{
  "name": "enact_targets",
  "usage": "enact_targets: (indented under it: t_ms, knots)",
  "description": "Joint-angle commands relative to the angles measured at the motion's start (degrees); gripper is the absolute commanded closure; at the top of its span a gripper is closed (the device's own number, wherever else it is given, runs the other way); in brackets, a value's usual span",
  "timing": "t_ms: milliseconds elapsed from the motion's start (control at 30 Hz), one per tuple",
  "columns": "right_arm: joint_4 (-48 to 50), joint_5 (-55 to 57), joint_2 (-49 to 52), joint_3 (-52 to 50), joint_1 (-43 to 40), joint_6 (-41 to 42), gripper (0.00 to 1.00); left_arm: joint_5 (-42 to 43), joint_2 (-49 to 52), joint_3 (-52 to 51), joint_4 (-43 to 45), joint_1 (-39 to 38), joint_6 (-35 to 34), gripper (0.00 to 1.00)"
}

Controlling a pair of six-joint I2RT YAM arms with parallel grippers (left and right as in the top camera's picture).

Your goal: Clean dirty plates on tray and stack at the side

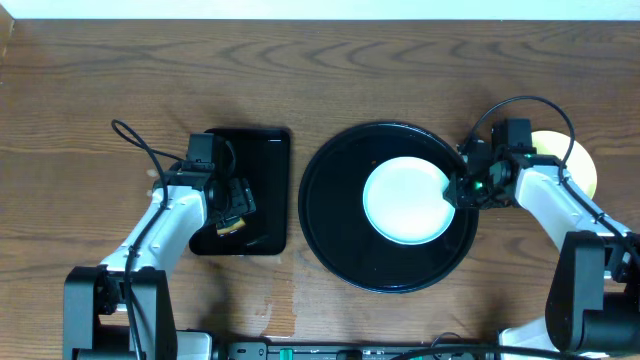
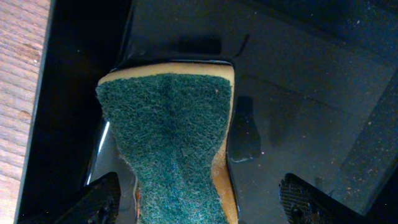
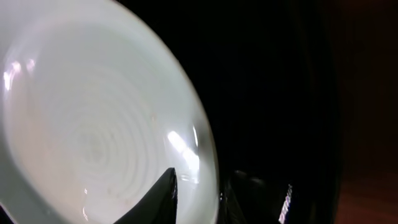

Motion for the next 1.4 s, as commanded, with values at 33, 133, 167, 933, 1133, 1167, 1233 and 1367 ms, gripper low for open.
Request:
enact_targets:
  t_ms: [33,133,167,933,1133,1167,1233,1367]
  knots:
    - [3.45,-2.80,0.59,-3.56,0.26,1.29,0.75,-0.04,0.13,-0.28,-0.09,0.13,0.61,0.18]
    - [5.07,-2.40,0.59,-5.53,0.26,1.29,0.78,-0.07,0.13,-0.28,-0.09,0.13,0.61,0.17]
    - [5.05,-2.40,0.59,-5.75,0.26,1.29,0.80,-0.07,0.13,-0.28,-0.11,0.13,0.61,0.18]
    - [-0.50,27.43,-18.36,-0.37,15.47,6.10,0.99,-0.04,0.13,-0.28,-0.11,0.13,0.61,0.18]
    - [-0.48,43.56,-23.08,-0.37,26.34,7.67,0.99,-0.07,0.13,-0.28,-0.09,0.13,0.61,0.17]
    - [-0.48,45.27,-23.45,-0.37,27.89,7.65,0.99,-0.07,0.13,-0.28,-0.11,0.13,0.61,0.18]
    - [-0.42,49.05,-24.09,-0.37,31.06,7.32,0.99,-0.07,0.13,-0.28,-0.09,0.13,0.61,0.18]
    - [0.76,58.16,-24.83,-0.31,37.70,6.49,0.99,-0.07,0.13,-0.28,-0.11,0.13,0.61,0.18]
